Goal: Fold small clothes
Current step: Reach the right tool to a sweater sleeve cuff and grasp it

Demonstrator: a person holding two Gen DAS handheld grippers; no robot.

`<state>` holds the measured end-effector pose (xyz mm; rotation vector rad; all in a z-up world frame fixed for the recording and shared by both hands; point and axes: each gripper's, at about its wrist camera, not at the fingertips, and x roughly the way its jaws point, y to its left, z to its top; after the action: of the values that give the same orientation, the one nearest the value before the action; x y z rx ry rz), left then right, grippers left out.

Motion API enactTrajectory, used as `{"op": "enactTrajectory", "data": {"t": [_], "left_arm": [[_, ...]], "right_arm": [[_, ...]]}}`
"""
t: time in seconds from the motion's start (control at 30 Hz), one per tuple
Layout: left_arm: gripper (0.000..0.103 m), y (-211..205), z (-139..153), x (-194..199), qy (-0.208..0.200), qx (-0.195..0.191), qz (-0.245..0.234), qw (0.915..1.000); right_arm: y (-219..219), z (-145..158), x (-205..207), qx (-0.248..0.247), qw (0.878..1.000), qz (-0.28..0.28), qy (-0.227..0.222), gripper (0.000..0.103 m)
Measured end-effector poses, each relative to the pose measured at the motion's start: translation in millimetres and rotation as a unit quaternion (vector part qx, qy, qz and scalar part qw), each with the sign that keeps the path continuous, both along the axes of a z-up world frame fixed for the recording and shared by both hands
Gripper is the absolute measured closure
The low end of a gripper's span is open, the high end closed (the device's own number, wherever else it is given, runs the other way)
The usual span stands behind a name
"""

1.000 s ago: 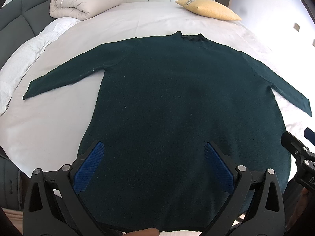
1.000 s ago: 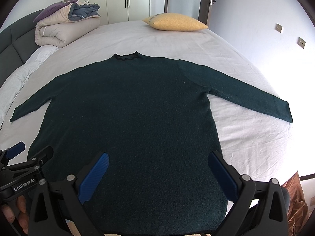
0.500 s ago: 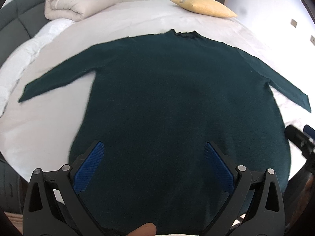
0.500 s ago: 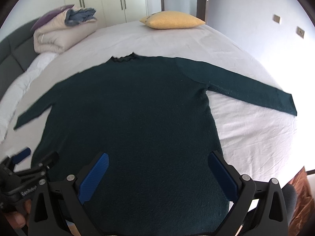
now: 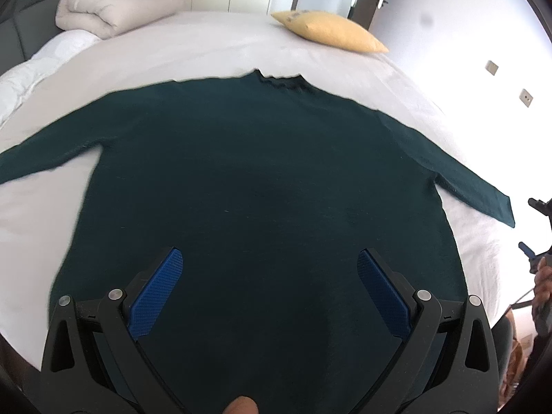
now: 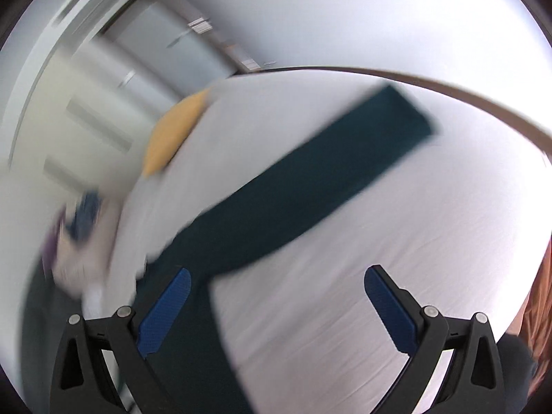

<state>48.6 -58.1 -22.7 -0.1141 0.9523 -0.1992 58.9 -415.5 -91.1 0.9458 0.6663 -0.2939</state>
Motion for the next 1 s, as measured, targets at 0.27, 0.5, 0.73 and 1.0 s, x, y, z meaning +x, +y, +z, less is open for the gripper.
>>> {"op": "enactTrajectory", "data": {"t": [0.27, 0.5, 0.73, 1.0], "left_arm": [[0.000, -16.3, -16.8, 36.7, 0.040, -0.031, 0.009, 0.9987], [0.000, -30.2, -26.0, 57.3, 0.044, -0.060, -0.011, 0.9972], [0.000, -25.5, -37.1, 70.1, 0.053, -0.103, -0.015, 0.9931], [0.000, -17.2, -35.4, 98.9, 0.043, -0.124, -0.014, 0.9912]], "right_arm": [[-83.7, -58.8, -0.5, 0.156, 0.985, -0.073, -0.029, 0.006], [-98.9, -59.9, 21.8, 0.164, 0.981, -0.088, -0.052, 0.017], [-108.3, -66.6, 26.1, 0.179, 0.974, -0.112, -0.077, 0.056], [-96.3, -53.8, 18.8, 0.104, 0.985, -0.124, -0.056, 0.092]]}}
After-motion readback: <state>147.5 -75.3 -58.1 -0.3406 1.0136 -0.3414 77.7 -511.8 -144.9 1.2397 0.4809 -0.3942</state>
